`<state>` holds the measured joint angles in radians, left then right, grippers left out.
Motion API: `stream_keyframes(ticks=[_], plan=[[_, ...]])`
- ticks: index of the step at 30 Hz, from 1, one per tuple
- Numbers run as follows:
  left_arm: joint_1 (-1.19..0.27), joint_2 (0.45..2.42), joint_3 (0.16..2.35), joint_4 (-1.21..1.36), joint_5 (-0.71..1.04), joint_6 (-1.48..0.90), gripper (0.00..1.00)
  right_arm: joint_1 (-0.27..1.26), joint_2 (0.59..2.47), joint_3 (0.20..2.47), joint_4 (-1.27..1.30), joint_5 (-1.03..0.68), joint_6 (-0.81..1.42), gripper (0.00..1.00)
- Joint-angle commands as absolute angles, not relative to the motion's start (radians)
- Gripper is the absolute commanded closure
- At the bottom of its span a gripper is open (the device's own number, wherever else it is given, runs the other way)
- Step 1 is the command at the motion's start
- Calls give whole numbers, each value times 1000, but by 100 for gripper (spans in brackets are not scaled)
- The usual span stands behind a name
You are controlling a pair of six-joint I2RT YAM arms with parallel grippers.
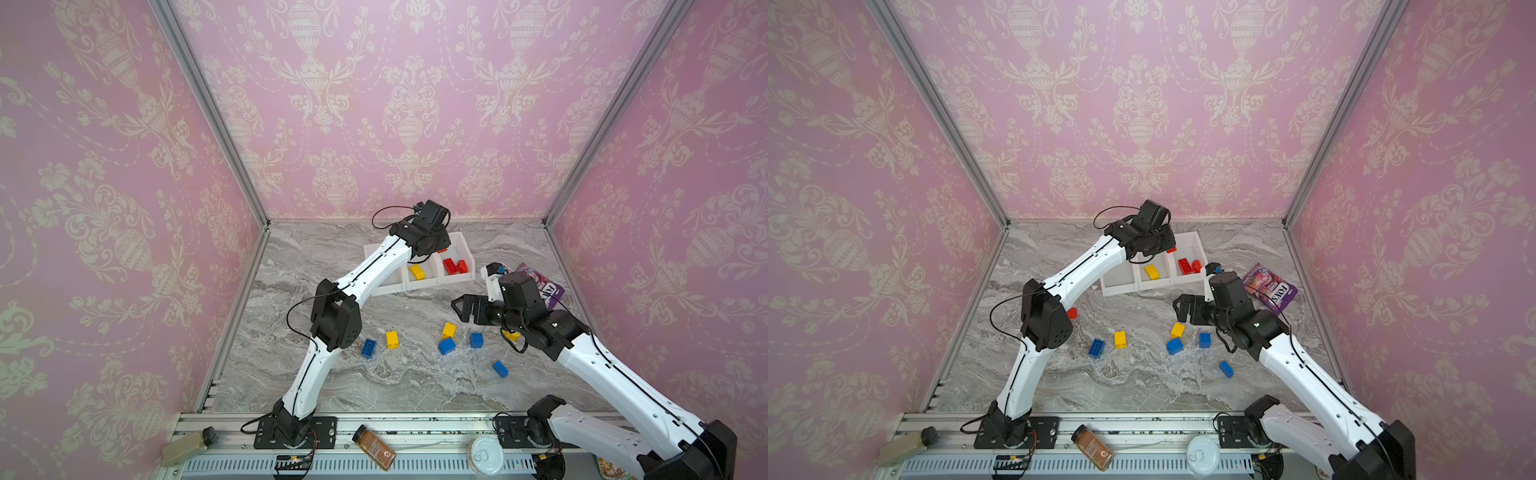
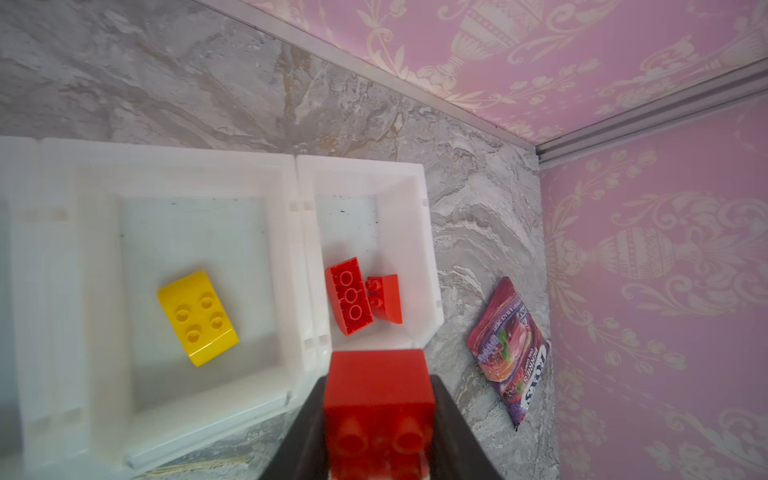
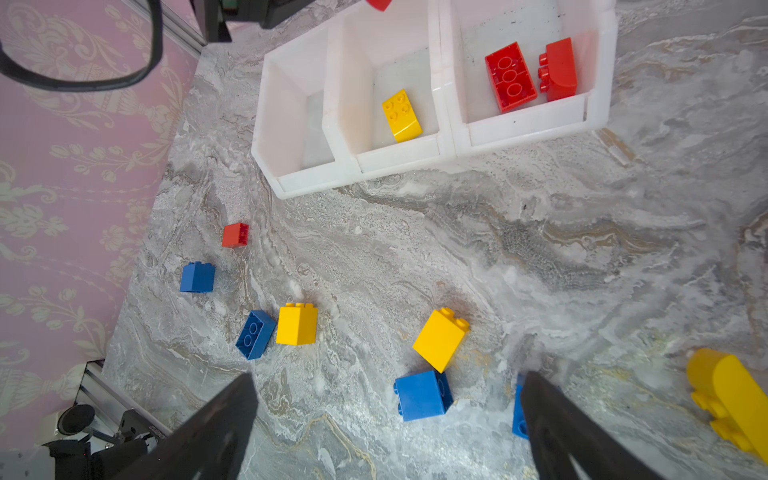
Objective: Sort the legos into containers by color
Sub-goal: 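Carry the red brick with the left gripper over the red-brick compartment and release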
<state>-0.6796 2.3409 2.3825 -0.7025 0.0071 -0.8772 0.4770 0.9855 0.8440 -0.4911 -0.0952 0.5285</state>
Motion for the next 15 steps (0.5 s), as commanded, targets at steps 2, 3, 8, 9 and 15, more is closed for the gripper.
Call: stream_keyframes(ticks=[2, 3, 8, 9, 15], plan=[[-684, 2440, 2522, -725, 73, -802, 77, 468, 957, 850, -541, -68, 545, 0], [-684, 2467, 2542, -725, 83, -805, 77, 469, 954, 852, -544, -65, 544, 0], [-685, 2547, 2563, -682, 124, -817, 77, 469, 949, 862, -548, -62, 541, 0], [-685, 2556, 2563, -675, 126, -816, 77, 469, 948, 864, -550, -61, 541, 0], [-685, 2602, 2562, -663, 131, -807, 76, 468, 938, 856, -551, -60, 546, 0]])
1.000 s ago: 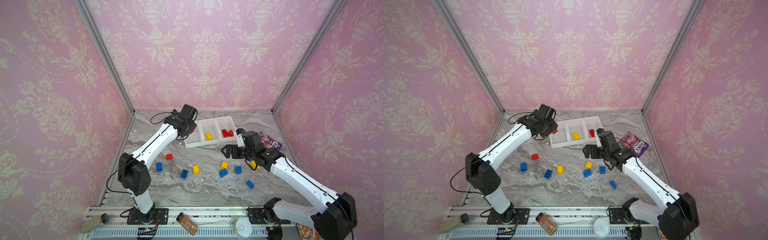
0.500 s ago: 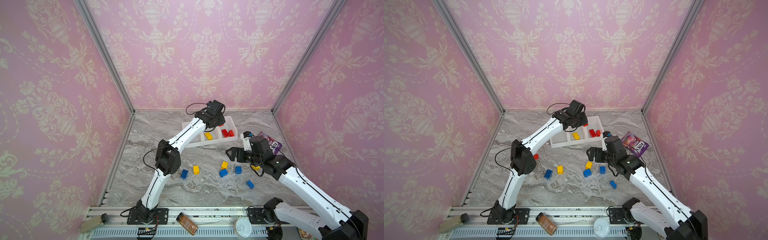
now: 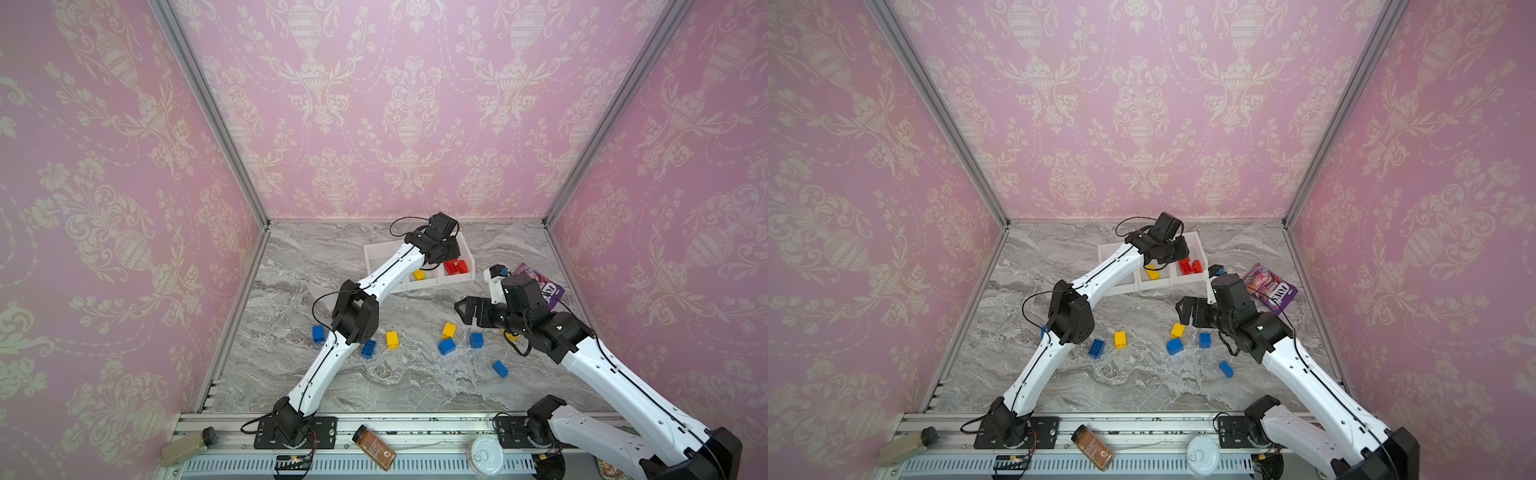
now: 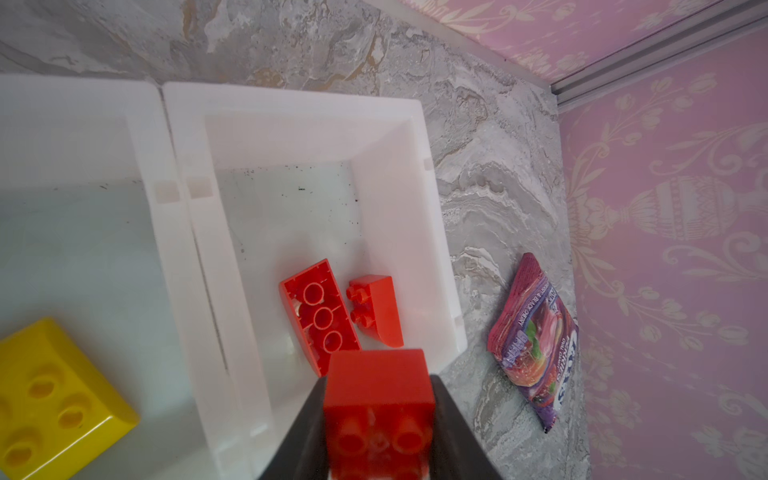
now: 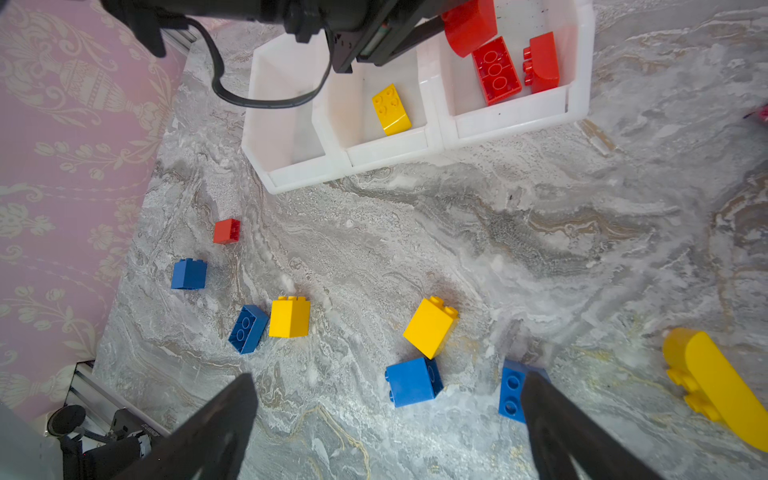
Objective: Sort the legos into containers by color
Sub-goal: 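Carry the red brick with the left gripper over the red-brick compartment and release, then withdraw the left gripper from the bin while the right gripper lowers over a blue brick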
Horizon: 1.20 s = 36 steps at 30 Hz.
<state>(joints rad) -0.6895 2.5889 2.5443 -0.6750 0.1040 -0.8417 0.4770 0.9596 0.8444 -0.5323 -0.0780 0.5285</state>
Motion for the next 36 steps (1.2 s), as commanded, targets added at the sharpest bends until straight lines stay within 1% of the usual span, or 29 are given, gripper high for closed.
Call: stream_keyframes(ticks=[1, 4, 9, 10, 15, 20, 24, 26, 28, 31, 33, 36], plan=[[-684, 2609, 2562, -663, 133, -807, 76, 469, 936, 856, -551, -59, 548, 0], [-684, 2616, 2562, -666, 130, -803, 70, 469, 933, 854, -551, -58, 551, 0], [-684, 2611, 2558, -676, 103, -786, 50, 469, 931, 851, -554, -55, 550, 0], [-684, 2609, 2557, -677, 101, -784, 48, 469, 930, 851, -556, -54, 550, 0], [-686, 2574, 2529, -649, 94, -762, 38, 469, 934, 853, -556, -53, 551, 0], [-685, 2507, 2453, -593, 100, -733, 31, 469, 950, 853, -557, -48, 548, 0], [-685, 2380, 2269, -448, 103, -704, 27, 468, 973, 863, -571, -34, 546, 0], [-683, 2301, 2151, -349, 103, -695, 23, 465, 985, 870, -584, -27, 550, 0], [-682, 2212, 2011, -229, 100, -687, 17, 460, 999, 871, -592, -25, 554, 0], [-678, 2070, 1795, -52, 87, -675, 1, 453, 1024, 867, -609, -20, 558, 0], [-671, 1996, 1699, -6, 83, -669, 1, 446, 1047, 865, -623, -12, 562, 1], [-645, 1923, 1630, -56, 100, -691, 1, 445, 1074, 870, -653, 15, 558, 3]])
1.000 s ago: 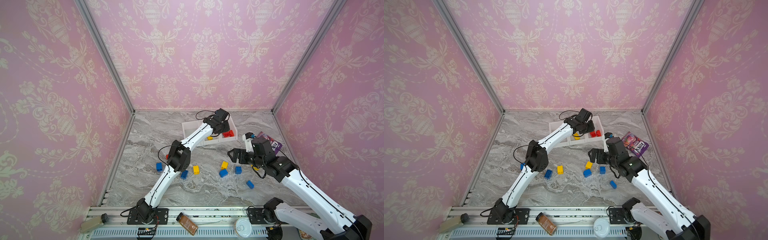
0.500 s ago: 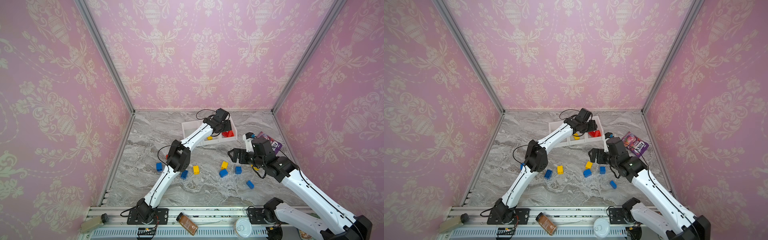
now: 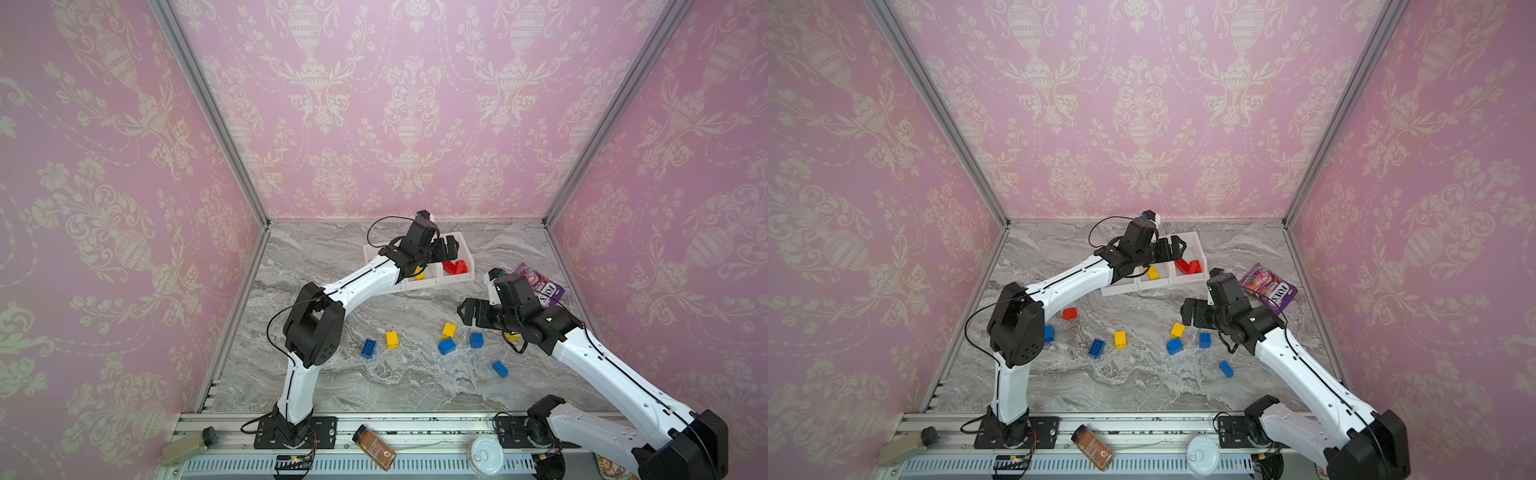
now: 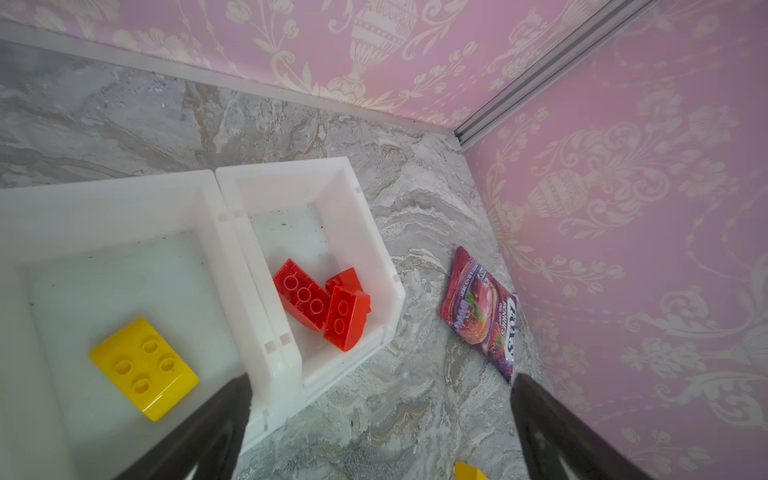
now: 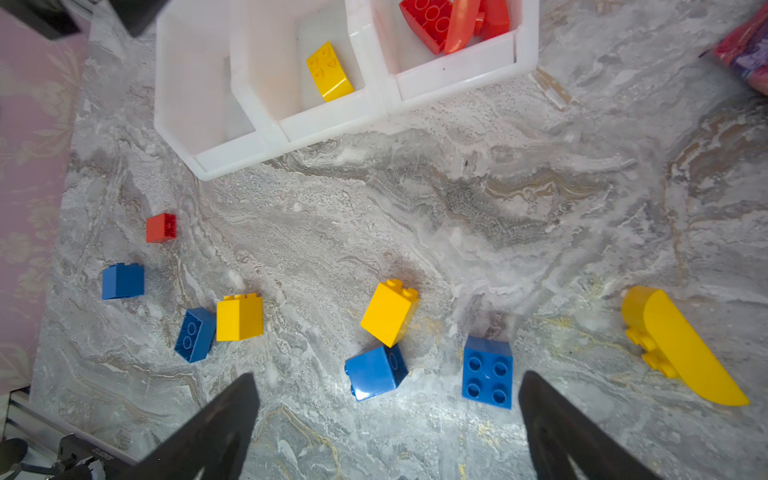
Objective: Sort the legos into containers by color
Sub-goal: 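Withdraw the left gripper from the bin while the right gripper lowers over a blue brick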
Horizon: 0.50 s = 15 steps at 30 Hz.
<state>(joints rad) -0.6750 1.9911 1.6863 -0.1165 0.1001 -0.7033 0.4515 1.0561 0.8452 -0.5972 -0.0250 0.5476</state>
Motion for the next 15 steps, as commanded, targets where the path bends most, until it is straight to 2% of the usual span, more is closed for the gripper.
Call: stream_keyframes(ticks=[1, 9, 15], plan=[[-637, 1904, 1605, -72, 108, -699, 1, 445, 1085, 872, -666, 28, 553, 3], [-548, 1690, 1356, -176, 120, -704, 1, 446, 1159, 867, -716, 96, 529, 5], [-510, 1596, 1331, -387, 102, -628, 1, 445, 1191, 880, -742, 135, 507, 10]])
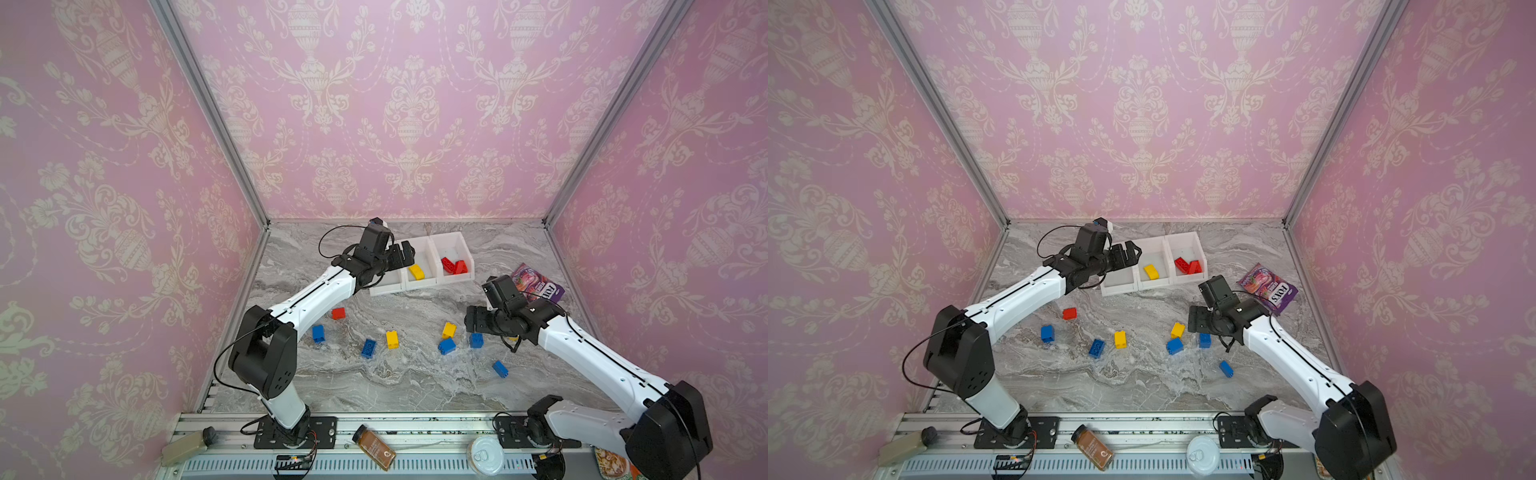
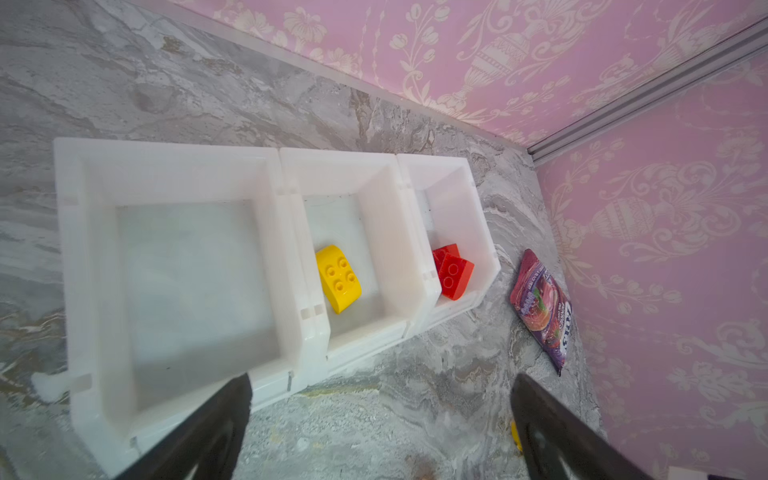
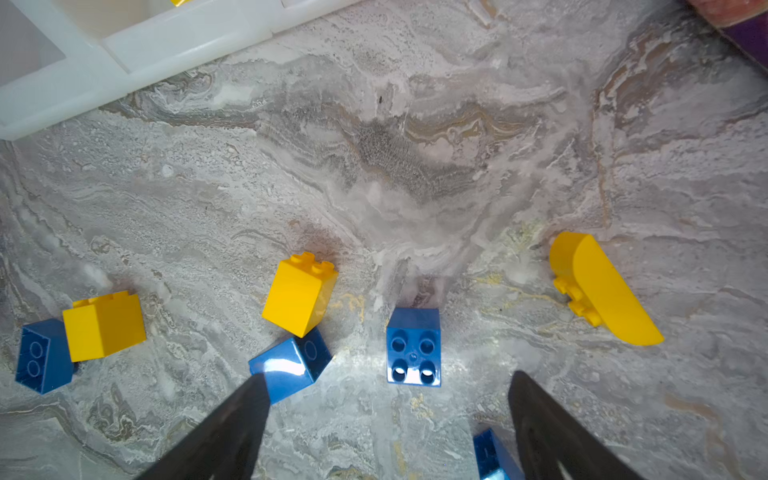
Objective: Sort the legos into containers by color
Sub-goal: 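Withdraw the left gripper from the bin while the right gripper lowers over a blue brick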
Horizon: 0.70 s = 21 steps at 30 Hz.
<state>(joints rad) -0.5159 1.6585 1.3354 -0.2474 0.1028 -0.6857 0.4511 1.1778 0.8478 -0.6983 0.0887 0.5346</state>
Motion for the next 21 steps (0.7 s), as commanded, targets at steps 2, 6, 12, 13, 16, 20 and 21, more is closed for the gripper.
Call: stream_keyframes(ticks=[2, 6, 12, 13, 16, 20, 21], plan=[[-498, 1569, 1331, -465, 88, -602, 1, 445, 1209, 885, -750, 135, 499, 10], [-472, 1519, 1313, -576, 81, -570, 1, 446, 1241, 876, -743, 120, 495, 11], [-427, 1444, 1223, -632, 103, -559, 1, 446, 1263, 852, -717, 111, 493, 14], [-410, 1437, 1204, -636, 124, -564, 1, 448, 1268, 849, -711, 106, 492, 14], [-374, 1406, 1147, -628, 169, -571, 1, 451, 1284, 839, -697, 99, 489, 15], [-356, 1355, 1070, -584, 208, -563, 1, 458, 1302, 828, -687, 97, 488, 17], [-355, 1348, 1060, -581, 213, -560, 1, 459, 1305, 828, -686, 98, 486, 17]])
